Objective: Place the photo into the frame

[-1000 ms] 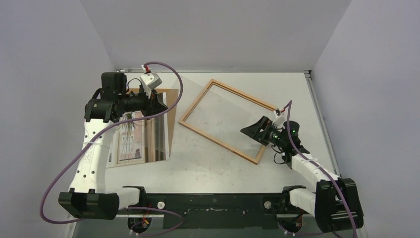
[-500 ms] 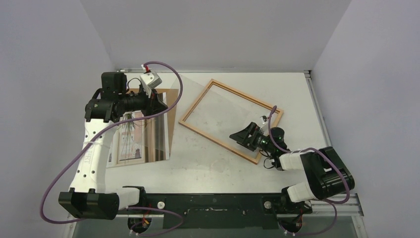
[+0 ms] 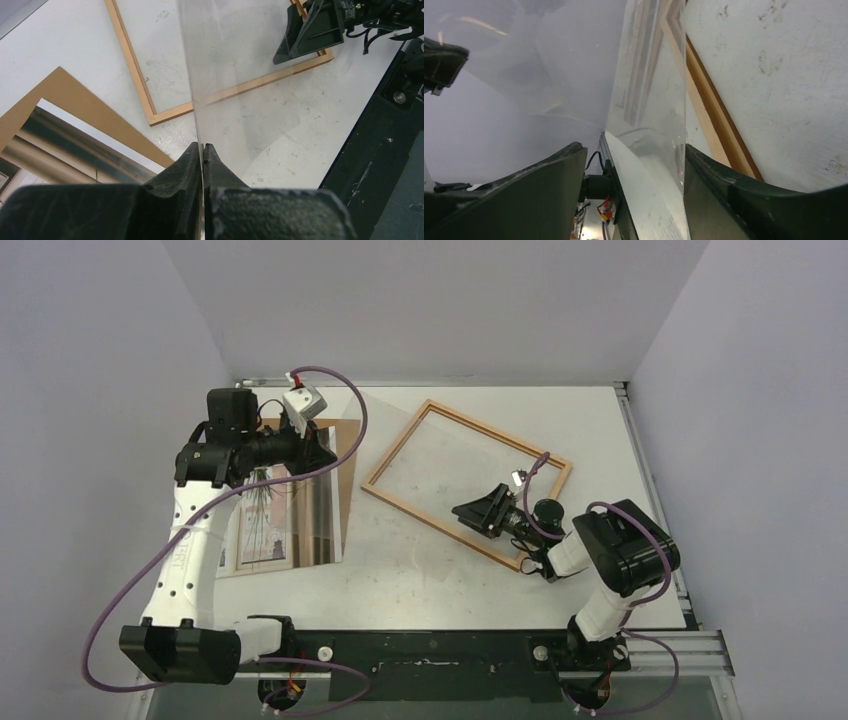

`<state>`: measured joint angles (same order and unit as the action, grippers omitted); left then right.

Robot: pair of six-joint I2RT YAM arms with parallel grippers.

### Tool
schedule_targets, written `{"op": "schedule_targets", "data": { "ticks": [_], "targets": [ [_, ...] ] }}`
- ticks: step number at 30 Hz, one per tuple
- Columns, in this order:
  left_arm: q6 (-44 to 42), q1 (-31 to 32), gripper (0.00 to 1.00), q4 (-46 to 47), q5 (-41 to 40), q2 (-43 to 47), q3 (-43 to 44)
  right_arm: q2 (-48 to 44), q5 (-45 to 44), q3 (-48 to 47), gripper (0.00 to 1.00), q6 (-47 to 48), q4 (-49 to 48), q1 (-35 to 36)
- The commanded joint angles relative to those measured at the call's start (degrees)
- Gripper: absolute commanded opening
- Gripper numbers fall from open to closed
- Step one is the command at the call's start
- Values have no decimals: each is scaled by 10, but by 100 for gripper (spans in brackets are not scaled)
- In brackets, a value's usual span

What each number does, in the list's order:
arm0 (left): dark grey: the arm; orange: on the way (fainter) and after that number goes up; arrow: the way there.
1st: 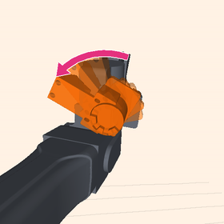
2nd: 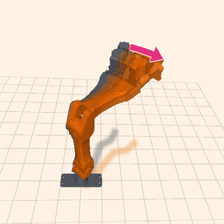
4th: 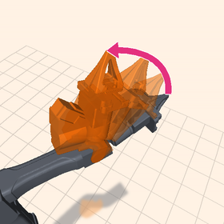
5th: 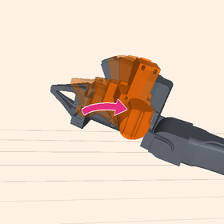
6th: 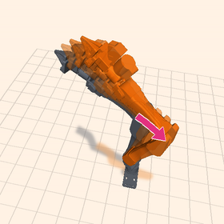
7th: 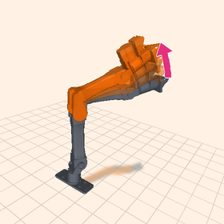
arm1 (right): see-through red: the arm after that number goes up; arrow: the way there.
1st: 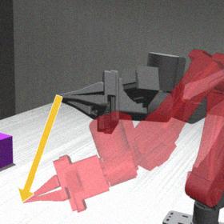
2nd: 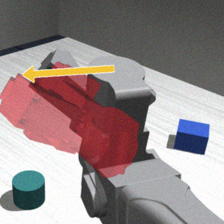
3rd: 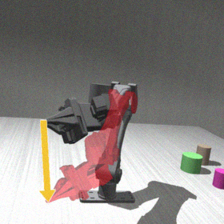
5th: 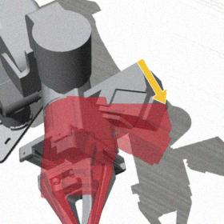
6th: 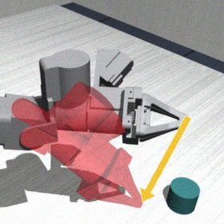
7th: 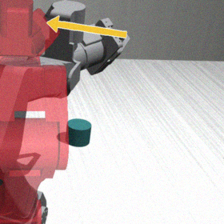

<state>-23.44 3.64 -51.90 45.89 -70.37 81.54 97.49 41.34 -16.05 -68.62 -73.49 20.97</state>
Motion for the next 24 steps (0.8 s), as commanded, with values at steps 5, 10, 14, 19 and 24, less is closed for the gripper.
{"op": "schedule_targets", "data": {
  "ticks": [5,10,14,19,24],
  "targets": [
    [51,-4,0,102,-98,2,-41,-89,43,-12,47,-45,-97,-29],
    [82,0,0,147,-141,-9,-71,-192,27,-56,21,44,127,-26],
    [92,5,0,165,-143,-25,-79,-255,-14,-92,8,131,327,-27],
    [107,6,0,190,-140,-54,-71,-299,-64,-123,9,190,458,-27],
    [119,9,0,185,-120,-73,-56,-276,-52,-99,12,162,403,-26]
  ]
}}
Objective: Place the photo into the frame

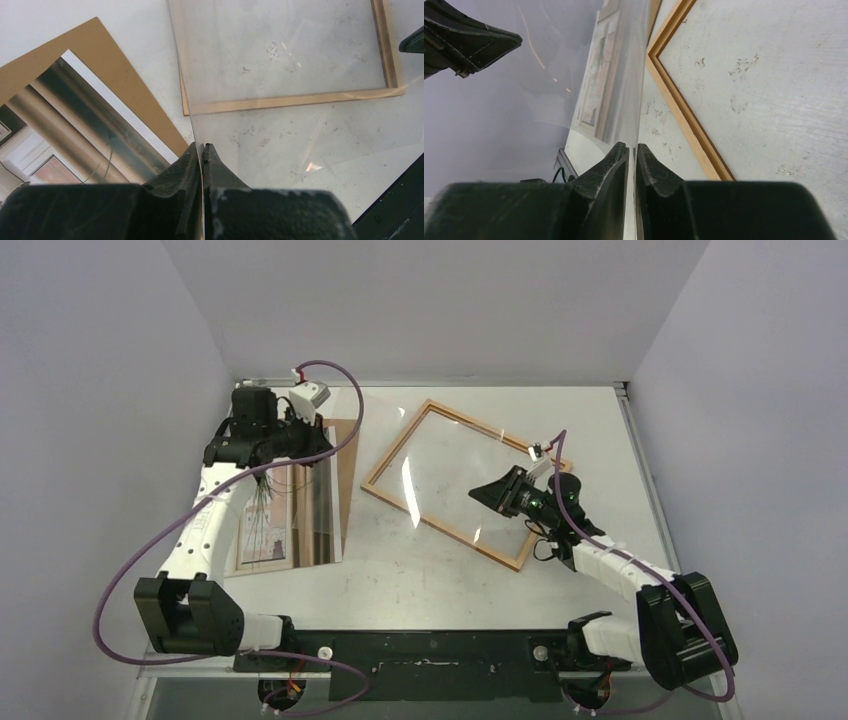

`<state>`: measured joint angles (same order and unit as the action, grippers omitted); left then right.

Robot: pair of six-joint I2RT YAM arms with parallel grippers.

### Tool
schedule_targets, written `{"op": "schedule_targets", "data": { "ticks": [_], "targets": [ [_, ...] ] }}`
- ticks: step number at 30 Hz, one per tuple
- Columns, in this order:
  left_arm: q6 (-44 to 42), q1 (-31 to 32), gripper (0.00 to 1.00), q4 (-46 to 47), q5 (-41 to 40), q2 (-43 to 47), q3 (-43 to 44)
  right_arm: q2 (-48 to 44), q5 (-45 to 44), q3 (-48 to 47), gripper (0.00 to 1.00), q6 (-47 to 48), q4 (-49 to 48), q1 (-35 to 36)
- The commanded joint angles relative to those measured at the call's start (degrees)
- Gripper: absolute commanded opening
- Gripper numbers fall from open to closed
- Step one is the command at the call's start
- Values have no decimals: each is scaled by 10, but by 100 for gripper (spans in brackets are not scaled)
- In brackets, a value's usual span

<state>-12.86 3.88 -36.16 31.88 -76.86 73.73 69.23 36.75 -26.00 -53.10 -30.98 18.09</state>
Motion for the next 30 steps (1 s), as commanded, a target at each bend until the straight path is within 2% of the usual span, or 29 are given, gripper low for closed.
{"op": "schedule_targets", "data": {
  "ticks": [1,3,5,6,8,10,14,17,21,26,30],
  "targets": [
    [13,8,0,30,20,-8,22,11,-3,2,8,-1,-35,3],
    [14,15,0,38,10,-10,19,6,-3,-1,5,-5,-39,3],
    [16,26,4,47,-11,-22,19,-21,-18,-20,5,17,17,3],
    [18,34,13,50,-25,-32,22,-37,-33,-38,5,33,58,1],
    [22,49,38,51,-60,-62,41,-70,-65,-78,5,70,148,-8],
    [26,62,49,51,-89,-100,63,-86,-80,-116,5,86,218,-32],
    [32,75,54,86,-125,-175,105,-78,-50,-120,5,77,259,-93],
    [33,85,56,89,-135,-240,155,-63,-64,-99,5,68,256,-98],
    [35,97,66,69,-153,-324,229,-41,-92,-67,5,39,226,-105],
    [33,101,77,67,-162,-364,257,-24,-122,-64,5,40,242,-121],
    [28,102,78,74,-154,-368,244,-29,-132,-62,5,52,243,-128]
  ]
}}
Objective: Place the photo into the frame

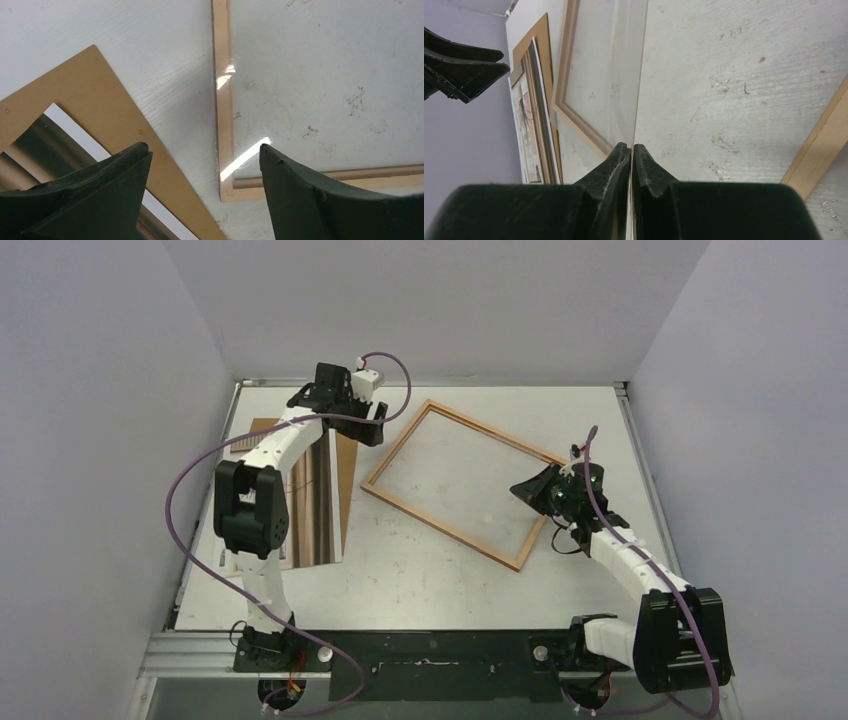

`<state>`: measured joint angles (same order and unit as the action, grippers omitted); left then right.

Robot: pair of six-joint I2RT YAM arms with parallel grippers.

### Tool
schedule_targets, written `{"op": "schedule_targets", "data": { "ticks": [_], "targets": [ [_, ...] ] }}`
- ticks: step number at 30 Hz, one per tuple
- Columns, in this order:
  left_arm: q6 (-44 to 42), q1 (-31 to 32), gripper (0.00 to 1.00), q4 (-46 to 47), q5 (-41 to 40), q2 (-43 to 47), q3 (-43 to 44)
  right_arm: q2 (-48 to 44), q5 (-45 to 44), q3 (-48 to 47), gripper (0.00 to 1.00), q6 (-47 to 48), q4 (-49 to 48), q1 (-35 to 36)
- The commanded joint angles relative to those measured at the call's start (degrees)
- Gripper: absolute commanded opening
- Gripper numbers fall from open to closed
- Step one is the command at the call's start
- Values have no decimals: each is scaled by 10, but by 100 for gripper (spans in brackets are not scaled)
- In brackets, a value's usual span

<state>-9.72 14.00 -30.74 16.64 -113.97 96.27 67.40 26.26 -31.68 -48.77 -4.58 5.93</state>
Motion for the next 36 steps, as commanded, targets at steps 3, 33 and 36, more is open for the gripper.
{"op": "schedule_targets", "data": {
  "ticks": [3,33,36],
  "targets": [
    [-2,1,75,17,2,-8,15,-6,-35,-13,5,29,-14,-7],
    [-12,12,48,33,-23,-47,-53,53,-68,-20,5,65,-59,-42],
    [-15,14,48,34,-22,-46,-57,55,-66,-18,5,64,-63,-45]
  ]
}}
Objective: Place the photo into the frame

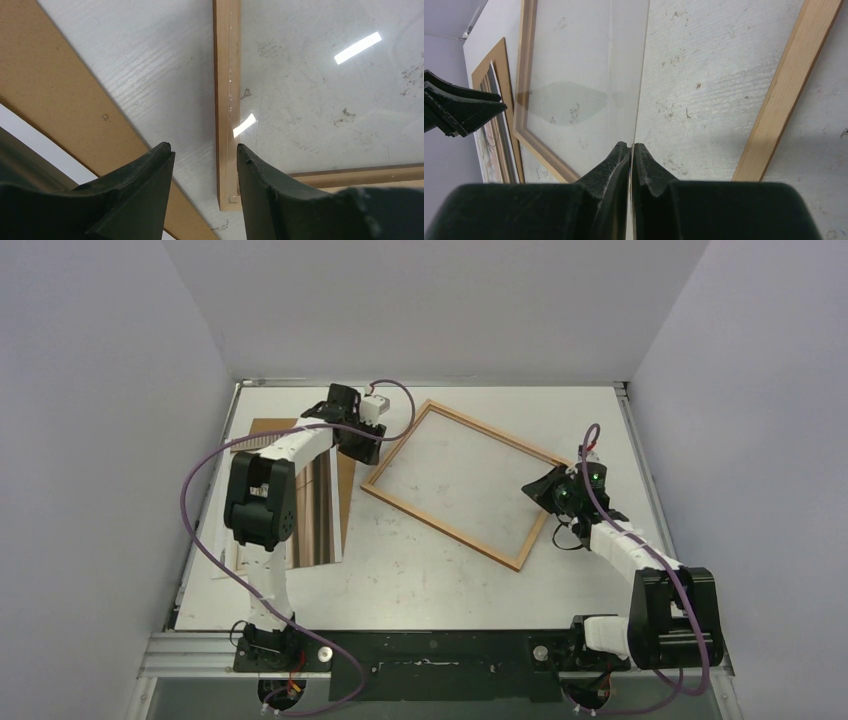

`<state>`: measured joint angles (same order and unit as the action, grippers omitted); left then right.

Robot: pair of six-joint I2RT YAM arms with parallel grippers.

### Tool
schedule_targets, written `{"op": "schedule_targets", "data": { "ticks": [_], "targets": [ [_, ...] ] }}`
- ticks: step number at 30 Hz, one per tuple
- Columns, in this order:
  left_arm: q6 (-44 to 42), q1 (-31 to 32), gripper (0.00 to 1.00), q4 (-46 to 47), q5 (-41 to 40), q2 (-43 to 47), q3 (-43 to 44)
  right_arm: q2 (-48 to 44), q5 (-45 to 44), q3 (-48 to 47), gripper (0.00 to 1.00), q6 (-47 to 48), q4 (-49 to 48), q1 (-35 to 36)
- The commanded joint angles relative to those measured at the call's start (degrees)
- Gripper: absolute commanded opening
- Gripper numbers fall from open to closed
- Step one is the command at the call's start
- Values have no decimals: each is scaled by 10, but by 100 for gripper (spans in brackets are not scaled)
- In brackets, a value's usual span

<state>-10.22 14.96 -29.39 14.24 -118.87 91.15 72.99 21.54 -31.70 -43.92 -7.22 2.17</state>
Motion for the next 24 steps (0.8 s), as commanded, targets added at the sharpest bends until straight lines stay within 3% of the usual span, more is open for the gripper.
{"op": "schedule_targets", "data": {
  "ticks": [1,24],
  "targets": [
    [-11,5,48,21,2,3,-7,2,-18,-18,5,15,-37,-8],
    [-19,14,46,21,5,15,-19,10,5,-12,5,27,-26,-35]
  ]
}}
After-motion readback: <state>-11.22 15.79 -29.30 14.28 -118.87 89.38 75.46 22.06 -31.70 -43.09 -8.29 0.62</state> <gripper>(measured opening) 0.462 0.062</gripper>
